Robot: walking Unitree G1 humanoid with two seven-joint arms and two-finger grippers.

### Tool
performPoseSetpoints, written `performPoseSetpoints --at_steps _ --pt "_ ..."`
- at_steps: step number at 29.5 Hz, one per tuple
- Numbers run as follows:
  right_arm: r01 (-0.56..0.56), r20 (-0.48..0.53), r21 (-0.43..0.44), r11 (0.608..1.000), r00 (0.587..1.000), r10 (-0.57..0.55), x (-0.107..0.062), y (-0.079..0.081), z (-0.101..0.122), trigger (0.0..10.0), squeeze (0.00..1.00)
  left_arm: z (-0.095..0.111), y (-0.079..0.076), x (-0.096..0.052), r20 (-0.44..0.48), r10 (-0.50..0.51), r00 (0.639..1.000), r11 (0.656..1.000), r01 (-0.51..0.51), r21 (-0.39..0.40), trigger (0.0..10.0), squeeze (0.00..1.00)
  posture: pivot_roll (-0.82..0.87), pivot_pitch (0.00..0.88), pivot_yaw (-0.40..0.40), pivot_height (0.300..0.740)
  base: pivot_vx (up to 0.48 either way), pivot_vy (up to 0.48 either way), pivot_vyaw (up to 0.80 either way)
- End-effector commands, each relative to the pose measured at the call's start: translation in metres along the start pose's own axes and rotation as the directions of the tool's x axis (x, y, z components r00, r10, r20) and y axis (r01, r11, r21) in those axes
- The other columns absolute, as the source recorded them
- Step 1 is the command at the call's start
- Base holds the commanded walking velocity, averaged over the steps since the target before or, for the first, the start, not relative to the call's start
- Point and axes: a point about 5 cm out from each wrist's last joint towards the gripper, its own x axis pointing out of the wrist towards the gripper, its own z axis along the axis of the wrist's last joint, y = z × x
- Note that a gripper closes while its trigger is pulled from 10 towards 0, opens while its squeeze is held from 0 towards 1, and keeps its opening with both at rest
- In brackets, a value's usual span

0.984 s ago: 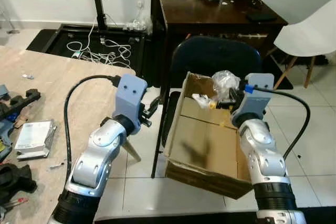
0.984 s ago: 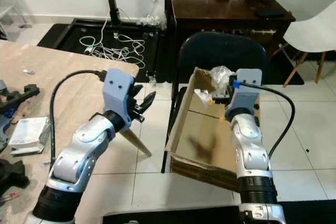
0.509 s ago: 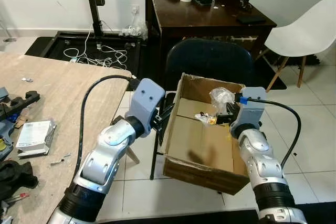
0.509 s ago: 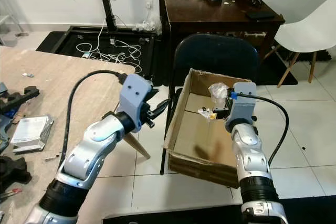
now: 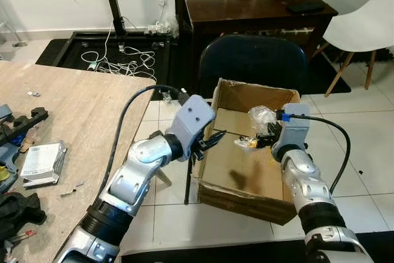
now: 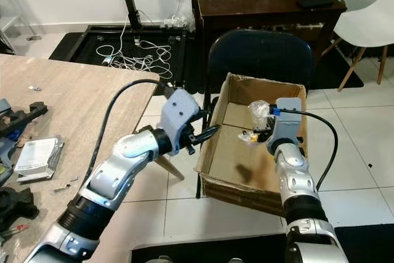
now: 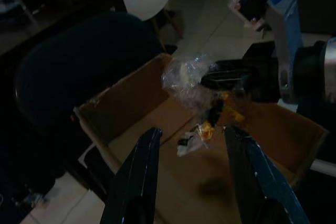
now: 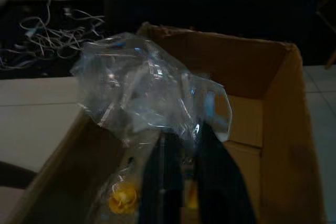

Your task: Picking trash to rubbish bin

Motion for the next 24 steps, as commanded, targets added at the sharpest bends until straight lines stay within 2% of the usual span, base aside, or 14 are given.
performPoseSetpoints --at_steps 1,2,3,4,9,11,12,13,14,17,18,24 --pt "0.025 0.008 -0.010 1.000 1.000 -0.025 0.001 -0.004 0.002 10.0 1.00 -0.006 0.000 -0.001 -0.020 -0.005 1.000 1.000 0.005 0.001 10.0 0.00 0.11 0.149 0.051 0.740 0.000 0.000 0.00" --pt "0.046 0.015 -0.048 0.998 0.999 -0.046 0.003 -0.005 0.004 10.0 0.40 -0.007 0.002 -0.001 -0.021 0.011 1.000 1.000 -0.011 -0.002 10.0 0.00 0.10 0.133 0.040 0.740 0.000 0.000 0.00" --pt "0.046 0.015 -0.048 0.998 0.999 -0.046 0.003 -0.005 0.004 10.0 0.40 -0.007 0.002 -0.001 -0.021 0.011 1.000 1.000 -0.011 -0.002 10.0 0.00 0.10 0.133 0.040 0.740 0.000 0.000 0.00" --pt "0.053 0.025 -0.057 0.997 0.998 -0.052 0.005 -0.006 0.008 10.0 0.00 -0.008 0.005 -0.001 -0.020 0.035 0.999 0.999 -0.035 -0.005 10.0 0.00 0.11 0.125 0.030 0.740 0.000 0.000 0.00" --pt "0.046 0.053 -0.060 0.997 0.998 -0.043 0.008 -0.003 0.017 10.0 0.00 -0.007 0.012 -0.005 -0.018 0.080 0.997 0.997 -0.080 -0.007 10.0 0.00 0.11 0.117 0.009 0.740 0.000 0.000 0.00" --pt "0.031 0.009 -0.128 0.991 0.999 -0.030 0.008 -0.002 0.013 10.0 0.00 -0.011 0.017 -0.011 -0.030 0.118 0.993 0.993 -0.119 -0.026 10.0 0.00 0.11 0.114 0.000 0.740 0.000 0.000 0.00" --pt "-0.009 -0.023 -0.097 0.995 1.000 0.007 0.007 0.000 0.007 10.0 0.64 -0.012 0.019 -0.014 -0.031 0.137 0.990 0.990 -0.138 -0.040 10.0 0.00 0.11 0.111 -0.004 0.740 0.000 0.000 0.00" --pt "-0.009 -0.023 -0.097 0.995 1.000 0.007 0.007 0.000 0.007 10.0 0.64 -0.012 0.019 -0.014 -0.031 0.137 0.990 0.990 -0.138 -0.040 10.0 0.00 0.11 0.111 -0.004 0.740 0.000 0.000 0.00" --pt "-0.004 -0.045 -0.097 0.995 0.999 -0.001 0.006 -0.001 0.003 10.0 1.00 -0.013 0.019 -0.015 -0.032 0.145 0.989 0.988 -0.146 -0.043 10.0 0.00 0.11 0.114 -0.007 0.740 0.000 0.000 0.00" --pt "0.006 -0.065 -0.125 0.992 0.998 -0.014 0.007 -0.002 0.000 10.0 1.00 -0.014 0.019 -0.016 -0.034 0.147 0.989 0.988 -0.148 -0.042 10.0 0.00 0.11 0.114 -0.007 0.740 0.000 0.000 0.00" --pt "0.018 -0.065 -0.145 0.989 0.998 -0.028 0.007 -0.002 0.000 10.0 0.00 -0.014 0.018 -0.016 -0.035 0.148 0.988 0.988 -0.149 -0.042 10.0 0.00 0.11 0.112 -0.005 0.740 0.000 0.000 0.00" --pt "0.047 -0.044 -0.171 0.984 0.997 -0.055 0.007 -0.004 0.001 10.0 0.00 -0.014 0.015 -0.014 -0.036 0.147 0.989 0.988 -0.148 -0.044 10.0 0.00 0.10 0.102 0.005 0.740 0.000 0.000 0.00"
